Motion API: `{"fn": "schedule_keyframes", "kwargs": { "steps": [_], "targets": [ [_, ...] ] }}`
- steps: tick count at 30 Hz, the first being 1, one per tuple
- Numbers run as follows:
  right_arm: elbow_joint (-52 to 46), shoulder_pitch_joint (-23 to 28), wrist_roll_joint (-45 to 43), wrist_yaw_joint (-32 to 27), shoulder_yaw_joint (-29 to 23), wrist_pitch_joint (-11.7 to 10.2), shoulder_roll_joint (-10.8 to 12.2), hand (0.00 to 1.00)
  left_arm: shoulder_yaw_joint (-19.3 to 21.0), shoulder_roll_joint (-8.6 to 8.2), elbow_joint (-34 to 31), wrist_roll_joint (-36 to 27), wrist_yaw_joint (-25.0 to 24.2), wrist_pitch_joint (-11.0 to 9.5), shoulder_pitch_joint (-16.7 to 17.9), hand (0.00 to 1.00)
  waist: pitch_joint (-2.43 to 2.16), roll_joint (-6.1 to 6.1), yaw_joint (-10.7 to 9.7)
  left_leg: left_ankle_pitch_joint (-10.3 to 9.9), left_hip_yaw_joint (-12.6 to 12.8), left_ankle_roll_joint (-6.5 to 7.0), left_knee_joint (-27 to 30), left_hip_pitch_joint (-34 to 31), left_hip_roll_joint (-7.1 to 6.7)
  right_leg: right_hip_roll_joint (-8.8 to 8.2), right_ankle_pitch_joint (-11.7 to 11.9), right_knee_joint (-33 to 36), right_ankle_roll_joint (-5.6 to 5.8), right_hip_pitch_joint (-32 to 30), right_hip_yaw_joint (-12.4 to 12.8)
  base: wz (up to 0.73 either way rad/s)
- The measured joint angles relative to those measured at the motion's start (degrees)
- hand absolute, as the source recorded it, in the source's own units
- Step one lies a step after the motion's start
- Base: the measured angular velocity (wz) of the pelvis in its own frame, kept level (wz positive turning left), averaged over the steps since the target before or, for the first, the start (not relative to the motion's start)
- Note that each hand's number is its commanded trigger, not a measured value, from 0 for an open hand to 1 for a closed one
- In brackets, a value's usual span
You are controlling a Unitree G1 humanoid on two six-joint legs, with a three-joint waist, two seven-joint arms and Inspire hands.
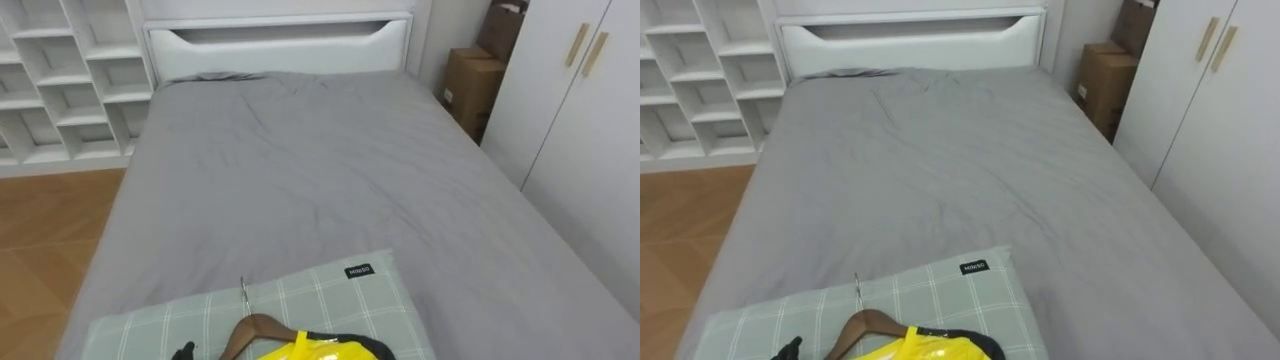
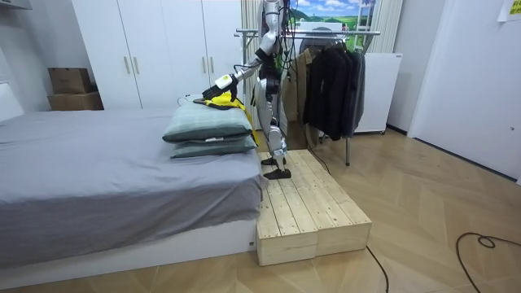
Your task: Hang clothes
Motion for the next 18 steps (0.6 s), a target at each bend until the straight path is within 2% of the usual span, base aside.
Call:
{"fn": "schedule_keyframes", "kwargs": {
  "steps": [9, 18],
  "targets": [
    [-0.1, -0.1, 0.3, 0.1, 1.1, 0.0, 0.0, 0.00, -0.1, -0.78, 2.3, 0.0, -0.5, 0.1, 0.4, 0.00, 0.10, -0.31, 0.3, 0.0, 0.0, 0.01, -0.1, 0.0, -0.01, 0.00, 0.0, 0.0, 0.00, -0.1, 0.0, 0.00],
    [-0.1, -0.1, 0.5, 0.8, 2.4, 0.1, -0.2, 0.00, -0.1, -0.71, 4.1, -0.7, -0.5, 0.0, 0.1, 0.00, 0.09, -0.70, 0.2, 0.0, 0.0, 0.01, -0.1, -0.4, 0.06, 0.06, 0.0, 0.0, 0.00, -0.5, 0.0, 0.00]
  ]
}}
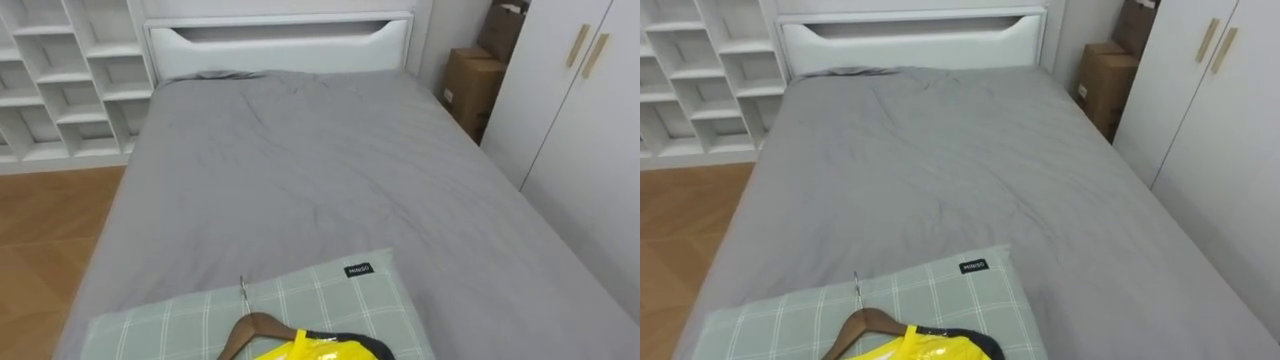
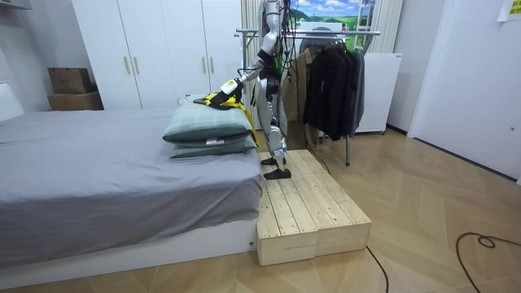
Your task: Hang clothes
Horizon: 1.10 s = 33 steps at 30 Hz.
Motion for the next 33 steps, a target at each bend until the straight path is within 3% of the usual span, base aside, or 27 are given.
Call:
{"fn": "schedule_keyframes", "kwargs": {
  "steps": [8, 12, 19, 29, 33],
  "targets": [
    [0.3, -0.6, 0.0, 0.7, 0.7, 0.0, 0.0, 0.00, 1.1, 0.35, 1.9, 0.1, 0.0, -0.3, -2.5, 0.00, -0.36, -0.66, -0.1, 0.0, 0.0, 0.04, 0.8, -2.1, -0.05, -0.05, 0.0, 0.1, -0.02, -1.9, 0.0, 0.00],
    [0.4, -1.2, 0.0, 0.4, 0.9, -0.1, 0.0, 0.00, 1.1, 0.88, 3.9, 0.0, 0.2, -0.4, -6.8, 0.00, -0.23, -0.51, -0.1, 0.1, 0.0, 0.07, 1.5, -3.6, -0.04, -0.12, 0.0, 0.2, -0.07, -3.1, -0.1, 0.00],
    [1.1, -3.1, 0.2, 0.5, 1.1, -0.1, 0.0, 0.00, 1.1, 1.40, 3.9, -0.5, 0.2, -0.8, -11.6, 0.00, 0.17, -0.57, -0.3, 0.6, 0.1, 0.05, 1.7, -6.6, -0.02, -0.18, 0.2, 1.0, -0.23, -6.4, 0.0, 0.00],
    [5.6, -9.4, -0.5, 0.3, 5.4, 0.0, -0.1, 0.00, 1.2, 4.04, 4.1, -2.9, 0.2, -1.5, -19.7, 0.00, 0.54, -0.77, -0.4, 1.9, -1.4, -0.31, 2.3, -12.9, 0.12, -0.19, 1.1, 1.0, -0.64, -12.0, -1.3, 0.08],
    [5.5, -11.8, -1.5, -0.1, 5.8, 0.1, 0.1, 0.00, 1.3, 4.14, 4.4, -2.9, 0.2, -1.5, -22.4, 0.00, 0.89, -0.88, -0.3, 2.6, -1.6, -0.52, 2.4, -15.5, 0.24, -0.23, 1.2, 1.9, -0.82, -14.9, -2.1, 0.06]
  ]
}}
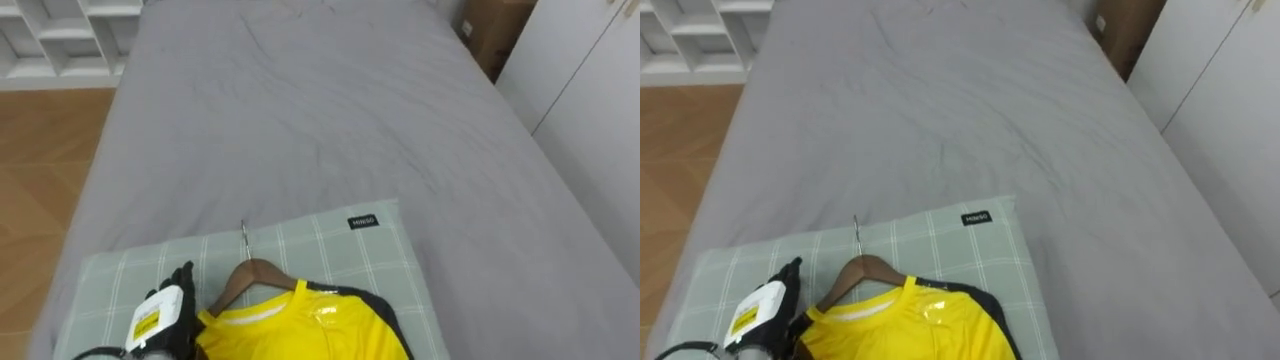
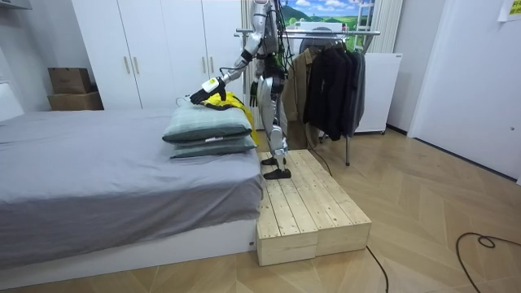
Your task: Hang clothes
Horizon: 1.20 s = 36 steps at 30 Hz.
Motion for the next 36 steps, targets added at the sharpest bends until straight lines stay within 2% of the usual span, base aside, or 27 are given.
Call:
{"fn": "schedule_keyframes", "kwargs": {
  "steps": [6, 13, 17, 28, 36],
  "targets": [
    [0.0, -2.4, 0.0, 0.0, 3.2, -0.3, 0.0, 0.00, 0.0, 0.06, 3.5, -4.4, 0.0, -0.7, -4.6, 0.00, 0.54, 0.10, -0.2, 0.2, -0.5, -0.23, 0.4, -2.1, 0.09, 0.03, 0.2, -0.1, -0.22, -1.4, -1.4, 0.09],
    [-0.1, -3.2, 0.5, 0.0, 4.1, -0.3, 0.1, 0.00, -0.2, -0.01, 3.8, -5.4, 0.0, -1.2, -5.0, 0.00, 0.63, 0.13, 0.0, 0.2, -0.5, -0.27, 0.6, -2.9, 0.18, 0.05, 0.2, 0.0, -0.23, -2.1, -1.8, 0.03],
    [0.0, -4.2, 0.3, 0.0, 4.2, -0.3, 0.1, 0.00, -0.1, 0.02, 6.1, -7.9, 0.0, -1.3, -6.4, 0.00, 1.63, -0.10, 0.2, 0.5, -0.4, -0.30, -0.2, -2.6, 0.16, -0.01, 0.2, 0.0, -0.23, -2.2, -1.7, 0.00],
    [0.2, -4.5, 0.2, -0.1, 4.7, -0.2, 0.3, 0.00, -0.6, -0.19, 6.7, -8.2, -0.1, -1.3, -6.8, 0.00, 1.62, -0.08, 0.1, 0.6, 0.6, -0.30, -0.2, -3.0, 0.23, -0.04, 0.2, 0.1, -0.23, -2.6, -1.6, 0.00],
    [0.3, -4.9, 0.3, -0.8, 6.3, -0.2, 0.4, 0.00, -3.3, -0.53, 6.7, -8.1, 0.5, -1.3, -6.0, 0.00, 1.44, 0.21, 0.2, 0.6, 0.7, -0.30, -0.3, -2.6, 0.29, -0.05, 0.2, 0.1, -0.23, -2.3, -1.6, 0.00]
  ]
}}
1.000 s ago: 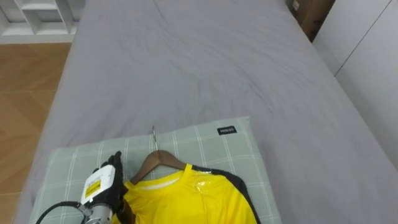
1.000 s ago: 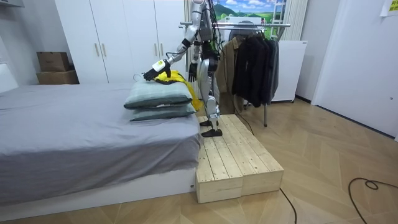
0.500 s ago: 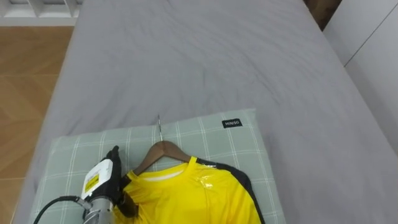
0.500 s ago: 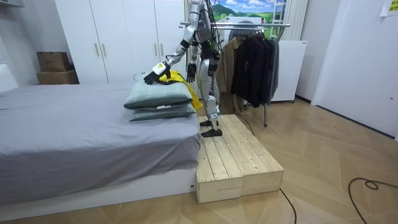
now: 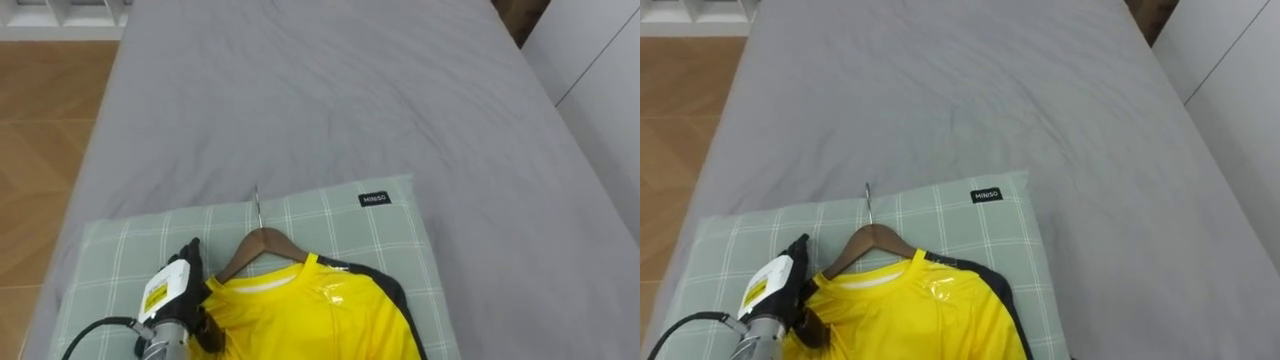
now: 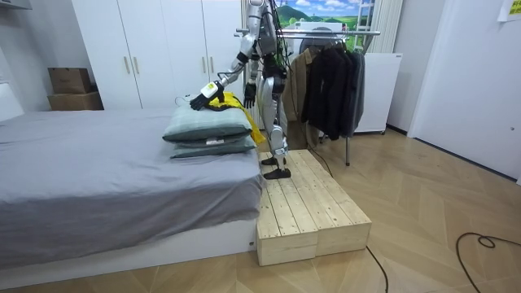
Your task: Hang clothes
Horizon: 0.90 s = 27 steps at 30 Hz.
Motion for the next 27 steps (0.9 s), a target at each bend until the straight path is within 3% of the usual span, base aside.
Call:
{"fn": "schedule_keyframes", "kwargs": {
  "steps": [9, 22, 27],
  "targets": [
    [1.1, -0.1, 0.5, 0.3, 0.5, 0.1, 0.2, 0.00, -0.4, -0.75, 2.1, 7.3, -0.1, 0.1, 0.7, 0.00, -0.25, 0.40, 0.1, 0.0, 0.5, -0.01, -0.1, 1.6, 0.15, 0.08, 0.0, 0.0, -0.01, 1.3, 0.4, -0.03],
    [0.9, -0.1, -0.3, 1.4, -0.1, -0.1, 0.4, 0.00, -2.2, -1.53, 2.4, 8.3, -2.1, 0.2, 3.9, 0.00, -0.51, 0.26, -0.2, 0.4, 0.6, -0.04, -0.4, 2.5, 0.16, 0.06, 0.1, 0.9, -0.11, 1.8, 0.3, 0.00],
    [0.9, -0.1, 0.6, 1.4, 0.0, 0.0, 0.5, 0.00, -3.8, -1.46, 3.6, 8.2, -2.1, 0.1, 3.8, 0.00, -0.93, -0.51, 0.0, 0.8, 0.6, -0.02, -0.7, 2.8, 0.08, -0.04, 0.1, 0.9, -0.13, 2.0, 0.3, 0.00]
  ]
}}
